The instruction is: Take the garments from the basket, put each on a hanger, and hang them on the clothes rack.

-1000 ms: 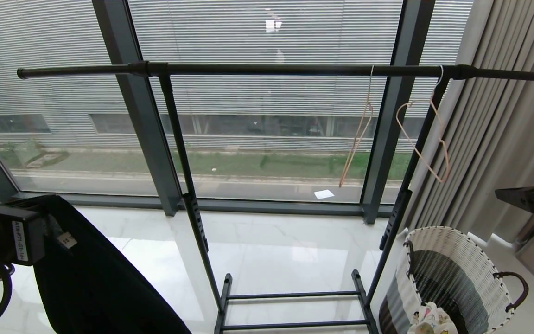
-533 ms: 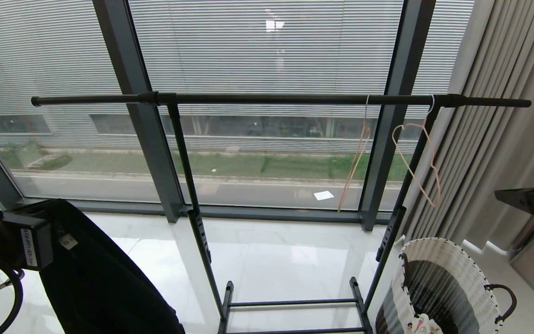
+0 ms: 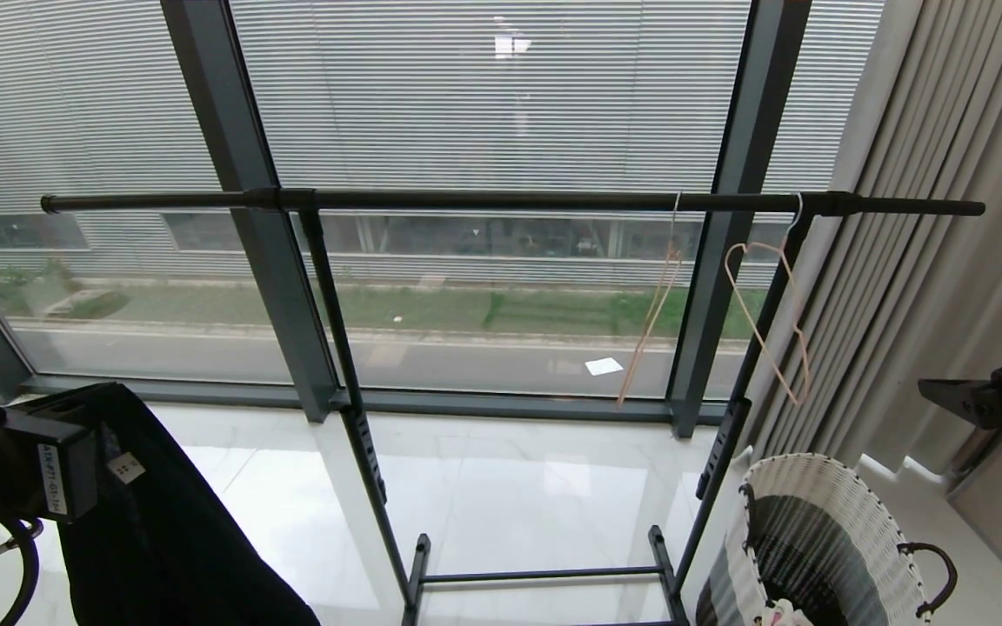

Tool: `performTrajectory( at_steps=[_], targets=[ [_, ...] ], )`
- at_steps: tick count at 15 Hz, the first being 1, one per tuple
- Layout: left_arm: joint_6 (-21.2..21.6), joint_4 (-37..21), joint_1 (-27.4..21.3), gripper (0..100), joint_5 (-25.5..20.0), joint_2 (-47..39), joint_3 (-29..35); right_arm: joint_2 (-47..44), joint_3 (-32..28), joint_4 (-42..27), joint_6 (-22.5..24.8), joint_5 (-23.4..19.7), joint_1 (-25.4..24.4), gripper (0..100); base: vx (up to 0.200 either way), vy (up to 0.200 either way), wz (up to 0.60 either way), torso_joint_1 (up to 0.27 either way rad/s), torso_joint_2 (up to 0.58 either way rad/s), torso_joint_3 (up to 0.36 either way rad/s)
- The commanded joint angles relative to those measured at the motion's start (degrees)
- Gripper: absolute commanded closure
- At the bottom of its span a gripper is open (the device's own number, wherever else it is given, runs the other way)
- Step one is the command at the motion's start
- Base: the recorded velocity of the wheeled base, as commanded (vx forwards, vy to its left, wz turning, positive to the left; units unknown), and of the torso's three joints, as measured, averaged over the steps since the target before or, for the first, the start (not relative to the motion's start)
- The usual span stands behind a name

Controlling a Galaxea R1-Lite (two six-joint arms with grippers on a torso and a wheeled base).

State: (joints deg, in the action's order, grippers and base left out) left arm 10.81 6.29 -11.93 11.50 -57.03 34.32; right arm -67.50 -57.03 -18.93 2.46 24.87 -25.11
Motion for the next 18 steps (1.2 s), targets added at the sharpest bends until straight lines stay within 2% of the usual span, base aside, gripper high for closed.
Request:
performTrajectory(
  at_steps=[1, 3, 4, 5, 8, 13, 15, 18],
  targets=[
    [0.0, 0.1, 0.0, 100, 0.0, 0.3, -0.1, 1.1, 1.0, 0.7, 0.0, -0.5, -0.2, 0, 0.0, -0.2, 0.0, 0.022, 0.0, -0.012],
    [0.0, 0.1, 0.1, 100, 0.0, 0.1, 0.0, 1.0, 1.0, 3.6, -0.1, -4.8, -0.1, 0, 0.0, -0.2, 0.0, 0.0, 0.0, 0.002],
    [0.0, 0.1, 0.2, 100, 0.1, 0.0, 0.0, 0.4, 0.9, 6.1, 0.0, -8.1, -0.3, 0, 0.2, 0.0, 0.0, 0.002, 0.0, -0.002],
    [0.0, 0.1, 0.4, 100, 0.1, -0.1, 0.1, -0.7, 1.0, 8.5, 0.0, -9.1, -0.6, 0, 0.2, 0.0, 0.0, 0.002, 0.0, -0.002],
    [0.0, 0.1, 1.2, 100, 0.1, -0.4, 0.3, -5.5, 1.0, 15.3, 0.0, -9.0, -1.3, 0, 0.2, 0.0, 0.0, -0.007, 0.0, 0.004],
    [0.0, 0.1, 1.3, 100, 0.0, -0.5, 0.5, -8.7, 1.0, 16.5, -1.1, -9.0, -0.6, 0, 0.2, 0.0, 0.0, 0.006, 0.0, 0.002],
    [0.0, 0.1, 1.3, 100, 0.0, -0.5, 0.5, -11.3, 1.0, 16.7, -5.4, -9.0, -0.5, 0, 0.2, 0.0, 0.0, 0.005, 0.0, 0.0],
    [0.3, 0.1, 1.3, 100, 0.0, -0.3, 0.6, -17.7, 3.8, 23.9, -11.1, -6.4, -0.4, 0, 0.0, 0.0, 0.0, 0.0, 0.0, 0.0]
  ],
)
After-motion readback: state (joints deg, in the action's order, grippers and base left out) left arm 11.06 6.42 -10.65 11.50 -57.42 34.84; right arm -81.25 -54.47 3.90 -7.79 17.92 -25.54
